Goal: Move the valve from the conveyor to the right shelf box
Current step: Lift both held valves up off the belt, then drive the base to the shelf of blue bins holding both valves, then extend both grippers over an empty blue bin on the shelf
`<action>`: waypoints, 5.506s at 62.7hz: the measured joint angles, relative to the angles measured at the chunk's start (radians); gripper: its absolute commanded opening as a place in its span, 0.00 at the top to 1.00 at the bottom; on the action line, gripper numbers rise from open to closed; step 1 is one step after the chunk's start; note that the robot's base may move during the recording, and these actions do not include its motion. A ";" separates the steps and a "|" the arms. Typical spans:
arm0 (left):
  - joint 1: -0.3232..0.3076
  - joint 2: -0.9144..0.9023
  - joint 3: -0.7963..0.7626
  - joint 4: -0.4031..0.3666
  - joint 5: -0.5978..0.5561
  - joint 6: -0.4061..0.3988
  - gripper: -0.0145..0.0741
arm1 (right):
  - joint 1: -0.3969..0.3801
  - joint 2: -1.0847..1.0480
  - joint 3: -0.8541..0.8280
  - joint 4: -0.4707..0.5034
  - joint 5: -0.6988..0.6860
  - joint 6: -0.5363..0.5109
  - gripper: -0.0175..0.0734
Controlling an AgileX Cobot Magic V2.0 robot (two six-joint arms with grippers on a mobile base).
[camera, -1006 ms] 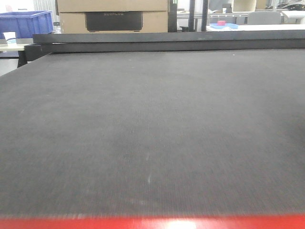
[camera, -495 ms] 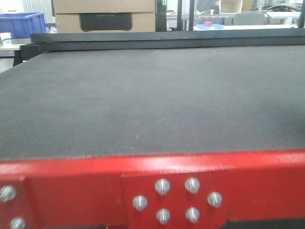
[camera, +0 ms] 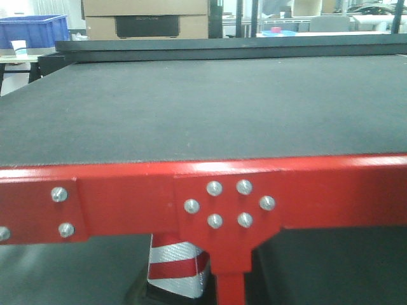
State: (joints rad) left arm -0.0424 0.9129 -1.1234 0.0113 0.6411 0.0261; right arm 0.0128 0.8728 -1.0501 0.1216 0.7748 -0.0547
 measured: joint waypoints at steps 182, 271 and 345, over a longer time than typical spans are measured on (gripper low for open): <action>0.000 0.000 0.000 -0.002 0.004 0.000 0.96 | 0.000 0.000 0.000 0.000 -0.004 0.000 0.99; 0.000 0.000 0.000 0.000 0.004 0.000 0.96 | 0.000 0.000 0.000 0.000 -0.004 0.000 0.99; 0.000 0.000 0.000 -0.004 0.004 0.000 0.96 | 0.000 0.000 0.000 -0.002 -0.004 0.000 0.99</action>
State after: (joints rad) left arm -0.0424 0.9129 -1.1234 0.0074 0.6449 0.0261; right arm 0.0128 0.8728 -1.0501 0.1197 0.7711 -0.0547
